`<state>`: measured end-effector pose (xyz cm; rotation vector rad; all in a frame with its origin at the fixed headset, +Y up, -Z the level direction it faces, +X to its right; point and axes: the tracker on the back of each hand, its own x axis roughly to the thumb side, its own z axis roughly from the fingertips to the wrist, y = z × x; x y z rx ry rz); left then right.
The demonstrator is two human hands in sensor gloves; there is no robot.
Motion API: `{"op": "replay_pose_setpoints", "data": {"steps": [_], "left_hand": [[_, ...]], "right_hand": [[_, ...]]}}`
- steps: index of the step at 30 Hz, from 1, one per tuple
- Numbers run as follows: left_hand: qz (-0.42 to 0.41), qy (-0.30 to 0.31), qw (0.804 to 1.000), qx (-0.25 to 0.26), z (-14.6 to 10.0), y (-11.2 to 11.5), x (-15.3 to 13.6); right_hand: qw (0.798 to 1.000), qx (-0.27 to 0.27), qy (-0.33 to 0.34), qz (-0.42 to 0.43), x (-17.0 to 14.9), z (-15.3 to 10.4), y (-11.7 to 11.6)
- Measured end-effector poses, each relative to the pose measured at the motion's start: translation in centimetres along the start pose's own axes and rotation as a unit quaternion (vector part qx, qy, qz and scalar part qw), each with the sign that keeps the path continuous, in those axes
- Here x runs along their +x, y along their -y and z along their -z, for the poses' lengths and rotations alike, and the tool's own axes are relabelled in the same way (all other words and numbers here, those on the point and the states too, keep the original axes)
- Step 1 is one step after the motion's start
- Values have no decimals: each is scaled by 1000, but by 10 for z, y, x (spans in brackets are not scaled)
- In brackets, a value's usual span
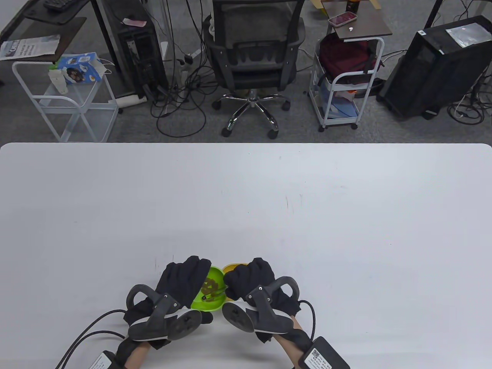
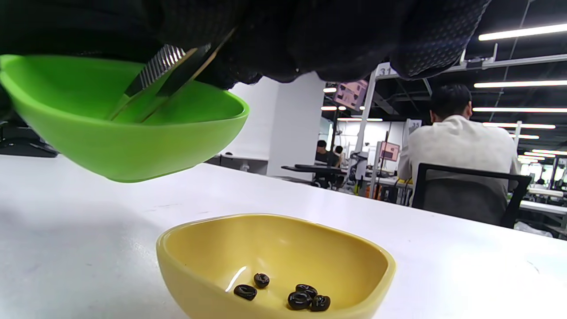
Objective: Pick coffee beans with tweezers into small dish
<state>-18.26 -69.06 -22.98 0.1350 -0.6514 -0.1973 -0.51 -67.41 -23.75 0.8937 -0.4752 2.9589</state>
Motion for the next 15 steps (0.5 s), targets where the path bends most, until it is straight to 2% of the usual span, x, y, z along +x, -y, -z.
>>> {"op": "replay_pose_setpoints", "data": {"steps": [4, 9, 15], "left_hand": [[-1, -1, 1000, 2, 0, 0, -1], [-5, -5, 1000, -1, 0, 0, -3], [-7, -6, 1000, -2, 0, 1, -4]], "right_hand": [[999, -10, -24, 36, -12, -2, 6], [992, -30, -79, 95, -44, -8, 17], [976, -26, -144, 164, -80, -18, 13]]}}
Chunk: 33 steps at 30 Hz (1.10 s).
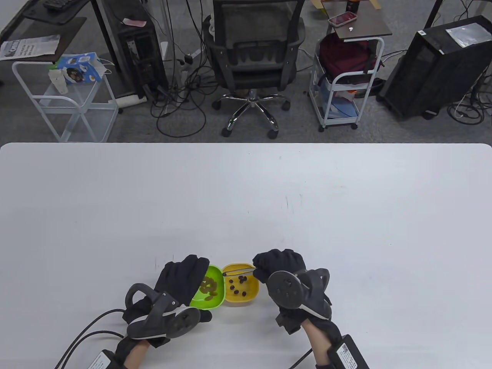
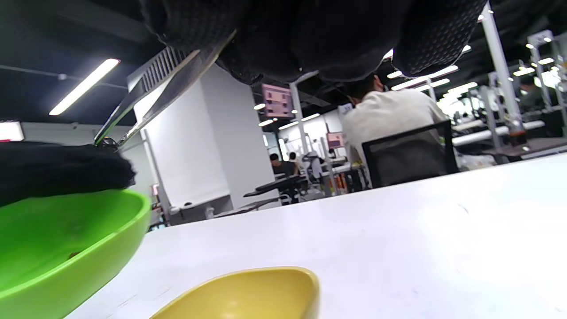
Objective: Pick coffee beans with tweezers into small dish
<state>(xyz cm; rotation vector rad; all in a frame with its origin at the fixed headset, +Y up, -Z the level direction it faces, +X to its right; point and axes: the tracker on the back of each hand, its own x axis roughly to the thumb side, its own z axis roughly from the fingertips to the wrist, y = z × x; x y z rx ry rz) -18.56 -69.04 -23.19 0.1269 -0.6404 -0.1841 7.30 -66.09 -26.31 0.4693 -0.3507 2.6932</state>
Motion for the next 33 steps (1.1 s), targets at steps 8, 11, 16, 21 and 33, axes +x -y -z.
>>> {"op": "replay_pose_setpoints", "data": {"steps": [8, 11, 16, 21, 33], "left_hand": [[-4, 2, 1000, 4, 0, 0, 0], [-3, 3, 1000, 4, 0, 0, 1], [-4, 3, 1000, 3, 0, 0, 0], [-5, 2, 1000, 3, 0, 0, 0], [-78, -60, 995, 0, -1, 17, -37]], "right_hand": [[998, 23, -51, 21, -25, 2, -5], [998, 28, -53, 24, -27, 2, -6], [997, 36, -57, 30, -27, 3, -8], [997, 36, -58, 26, -27, 3, -9], [998, 40, -53, 18, -25, 3, -11]]}}
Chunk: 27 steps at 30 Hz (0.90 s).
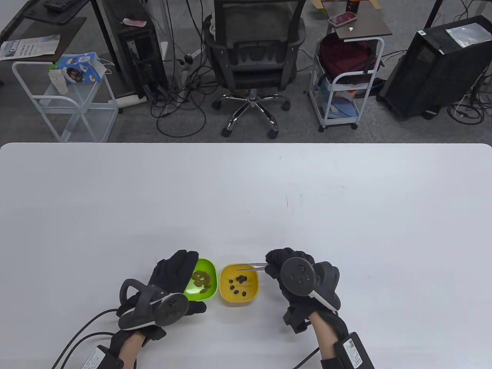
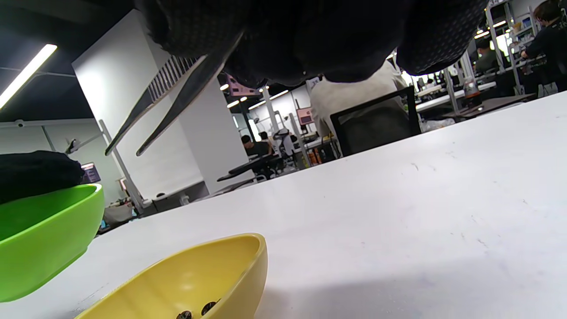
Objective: Pick coffee beans with tweezers into small dish
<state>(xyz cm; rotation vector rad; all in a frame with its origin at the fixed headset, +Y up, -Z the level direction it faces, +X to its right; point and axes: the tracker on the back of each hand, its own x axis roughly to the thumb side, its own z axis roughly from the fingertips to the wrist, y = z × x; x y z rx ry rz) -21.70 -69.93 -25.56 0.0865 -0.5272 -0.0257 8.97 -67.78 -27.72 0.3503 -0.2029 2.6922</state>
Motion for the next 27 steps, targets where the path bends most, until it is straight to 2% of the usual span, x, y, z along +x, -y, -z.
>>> {"op": "replay_pose_setpoints", "data": {"steps": [4, 12, 21, 27], "left_hand": [[-29, -45, 999, -3, 1, 10, -25], [-50, -101, 993, -29, 3, 30, -54], [-60, -106, 989, -79, 7, 45, -58], [-88, -122, 984, -91, 9, 53, -63]], "right_hand": [[1000, 1, 1, -3, 1, 0, 0], [1000, 5, -1, -4, 1, 0, -1], [1000, 7, 0, 1, 1, 0, -2], [1000, 9, 0, 2, 1, 0, -2]]}}
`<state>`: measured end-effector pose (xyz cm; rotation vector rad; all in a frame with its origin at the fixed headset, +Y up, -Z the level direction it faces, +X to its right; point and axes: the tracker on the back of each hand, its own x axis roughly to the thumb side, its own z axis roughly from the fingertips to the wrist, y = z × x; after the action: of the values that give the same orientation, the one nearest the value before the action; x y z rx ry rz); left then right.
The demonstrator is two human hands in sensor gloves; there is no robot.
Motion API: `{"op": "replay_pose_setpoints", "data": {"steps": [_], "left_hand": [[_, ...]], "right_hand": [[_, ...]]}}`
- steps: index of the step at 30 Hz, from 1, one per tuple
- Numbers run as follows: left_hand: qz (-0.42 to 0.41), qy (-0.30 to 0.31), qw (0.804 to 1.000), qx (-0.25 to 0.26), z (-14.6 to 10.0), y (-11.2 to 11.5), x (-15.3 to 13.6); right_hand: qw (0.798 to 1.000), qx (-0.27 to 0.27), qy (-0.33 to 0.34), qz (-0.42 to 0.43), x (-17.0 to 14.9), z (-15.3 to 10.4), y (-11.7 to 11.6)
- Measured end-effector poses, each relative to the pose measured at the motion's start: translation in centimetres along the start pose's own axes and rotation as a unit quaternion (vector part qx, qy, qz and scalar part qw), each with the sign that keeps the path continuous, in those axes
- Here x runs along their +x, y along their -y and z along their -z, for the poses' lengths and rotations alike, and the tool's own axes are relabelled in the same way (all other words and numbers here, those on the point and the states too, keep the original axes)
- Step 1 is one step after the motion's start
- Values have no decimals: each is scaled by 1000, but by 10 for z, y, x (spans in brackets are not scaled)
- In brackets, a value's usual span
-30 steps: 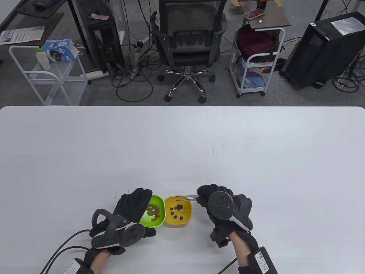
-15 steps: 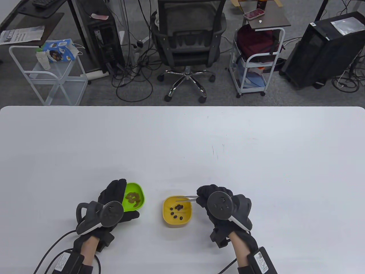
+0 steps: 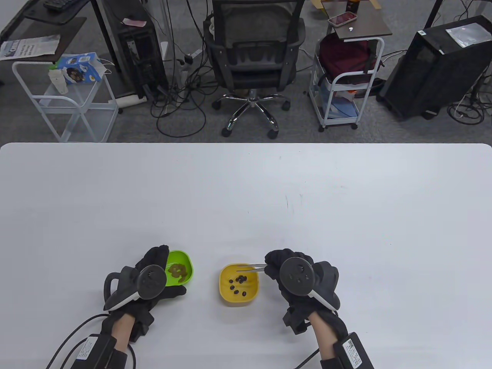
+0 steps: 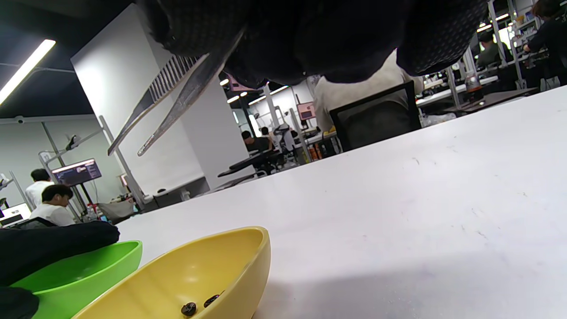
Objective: Pick coffee beans with tweezers into small dish
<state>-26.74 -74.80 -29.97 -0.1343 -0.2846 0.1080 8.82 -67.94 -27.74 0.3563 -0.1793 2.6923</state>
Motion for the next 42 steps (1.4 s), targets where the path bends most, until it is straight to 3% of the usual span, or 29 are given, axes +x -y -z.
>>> {"op": "replay_pose_setpoints", "data": {"steps": [8, 14, 20, 26, 29, 31, 42], "left_hand": [[23, -2, 999, -30, 0, -2, 3], [36, 4, 999, 1, -12, -26, 4], [5, -6, 1000, 23, -26, -41, -20], [54, -33, 998, 27, -42, -40, -46], [49, -49, 996, 56, -50, -31, -56], [17, -55, 998, 22, -51, -30, -56], [57, -52, 996, 35, -52, -29, -48]], "right_hand": [[1000, -2, 1, 2, 0, 0, 0], [1000, -4, 1, 8, -1, 0, 1], [1000, -6, 3, 8, -1, 0, 1], [1000, -3, 3, 6, -1, 0, 0], [1000, -2, 0, 9, -2, 0, -1], [1000, 2, -4, 15, -4, 0, -3], [1000, 6, -10, 13, -5, 0, -4]]}}
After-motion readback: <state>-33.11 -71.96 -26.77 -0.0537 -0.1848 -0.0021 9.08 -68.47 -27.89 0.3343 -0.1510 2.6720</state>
